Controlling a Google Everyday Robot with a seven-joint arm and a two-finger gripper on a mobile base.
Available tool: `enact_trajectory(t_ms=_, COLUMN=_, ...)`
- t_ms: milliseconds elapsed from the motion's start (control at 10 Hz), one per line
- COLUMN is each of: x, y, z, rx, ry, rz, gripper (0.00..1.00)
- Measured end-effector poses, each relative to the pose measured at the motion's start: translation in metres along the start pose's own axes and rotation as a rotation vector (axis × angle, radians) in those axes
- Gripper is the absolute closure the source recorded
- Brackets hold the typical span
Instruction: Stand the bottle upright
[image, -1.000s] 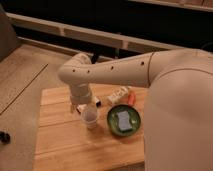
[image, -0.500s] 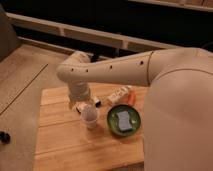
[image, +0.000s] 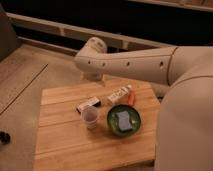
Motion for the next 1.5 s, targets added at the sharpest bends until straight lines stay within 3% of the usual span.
enact_trajectory(t_ms=900, x=0.003, y=0.005, z=0.001, rx=-0.002, ry=0.002, rz=-0.002, gripper=0.35)
enact_trajectory(t_ms=1000, x=-0.006, y=-0.001, z=0.005, rx=0.007, ry=-0.01, rz=0.005, gripper=0.35)
enact_trajectory(t_ms=1200, x=-0.041, y=-0.031, z=0.022, rx=0.05, ry=-0.054, rz=0.036, gripper=0.35)
enact_trajectory(t_ms=1400, x=-0.103, y=-0.108, z=0.051, rx=0.161, ry=-0.124, rz=0.092, gripper=0.35)
enact_trajectory(t_ms=1500, x=-0.111, y=-0.122, z=0.056, rx=0.193, ry=-0.129, rz=0.095, gripper=0.35)
